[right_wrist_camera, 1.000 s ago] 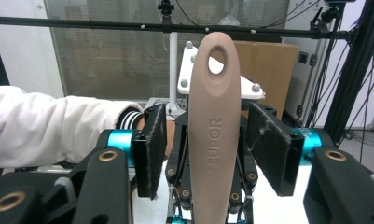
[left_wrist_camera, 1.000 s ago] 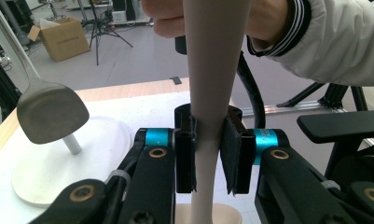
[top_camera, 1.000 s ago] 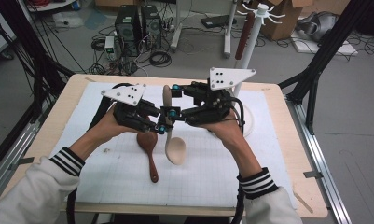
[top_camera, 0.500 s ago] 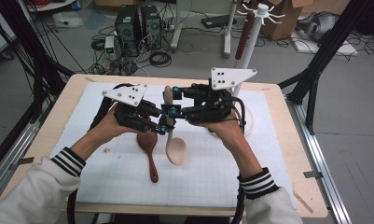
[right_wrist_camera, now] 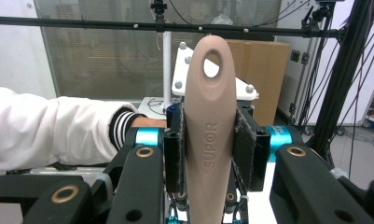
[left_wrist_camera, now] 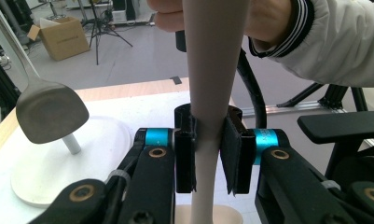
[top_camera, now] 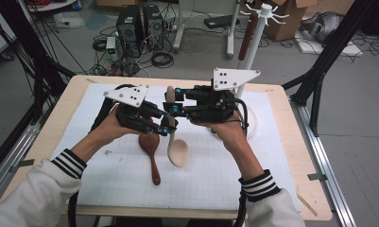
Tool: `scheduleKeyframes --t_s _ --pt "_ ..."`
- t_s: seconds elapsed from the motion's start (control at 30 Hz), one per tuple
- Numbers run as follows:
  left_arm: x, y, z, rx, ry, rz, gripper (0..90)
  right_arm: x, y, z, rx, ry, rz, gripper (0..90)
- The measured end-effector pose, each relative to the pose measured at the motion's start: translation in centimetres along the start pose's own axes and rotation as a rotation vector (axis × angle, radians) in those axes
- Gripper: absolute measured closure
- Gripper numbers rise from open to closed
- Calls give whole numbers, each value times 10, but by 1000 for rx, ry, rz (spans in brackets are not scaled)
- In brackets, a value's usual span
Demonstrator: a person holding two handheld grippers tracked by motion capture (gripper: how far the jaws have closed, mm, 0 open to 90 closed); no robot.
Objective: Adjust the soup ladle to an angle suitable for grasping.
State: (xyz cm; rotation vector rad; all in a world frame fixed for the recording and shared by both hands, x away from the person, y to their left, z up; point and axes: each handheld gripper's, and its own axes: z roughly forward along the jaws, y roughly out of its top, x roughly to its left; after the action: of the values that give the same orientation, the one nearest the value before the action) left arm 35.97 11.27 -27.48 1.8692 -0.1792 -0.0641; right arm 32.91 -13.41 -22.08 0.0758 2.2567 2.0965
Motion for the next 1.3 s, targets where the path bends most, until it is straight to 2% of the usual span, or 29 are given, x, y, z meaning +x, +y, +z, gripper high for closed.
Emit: scheduleKeyframes --t_s 0.17,0.23,0.27,0.33,0.43,0.53,0.57,0.67,0.93,1.03,1.3 --pt "1 -3 0 -14 -1 16 756 0 0 0 11 -12 1 683" --pt "2 -4 -1 -30 16 22 723 0 0 0 12 -21 3 683" --pt "2 -5 -1 -35 23 3 666 0 1 0 11 -29 -1 683" --pt "1 -4 -2 -36 44 11 571 -1 0 -2 12 -38 -3 683" --pt "-1 -3 -6 -26 93 0 397 -2 0 -5 14 -49 1 683" --pt "-2 -4 -8 -59 146 -49 175 -2 1 -7 11 -56 5 682" --pt "-2 -5 -10 -53 159 -57 110 -2 1 -7 11 -59 3 683" --pt "-3 -9 -16 -39 208 -70 16 -2 1 -8 13 -70 8 683" --pt "-6 -16 -42 -51 320 -91 17 -5 1 -15 19 -118 26 683" --pt "-7 -19 -50 -44 348 -92 17 -4 1 -17 18 -126 31 682" --pt "-14 -30 -70 -62 420 -86 17 0 3 -22 23 -153 29 683"
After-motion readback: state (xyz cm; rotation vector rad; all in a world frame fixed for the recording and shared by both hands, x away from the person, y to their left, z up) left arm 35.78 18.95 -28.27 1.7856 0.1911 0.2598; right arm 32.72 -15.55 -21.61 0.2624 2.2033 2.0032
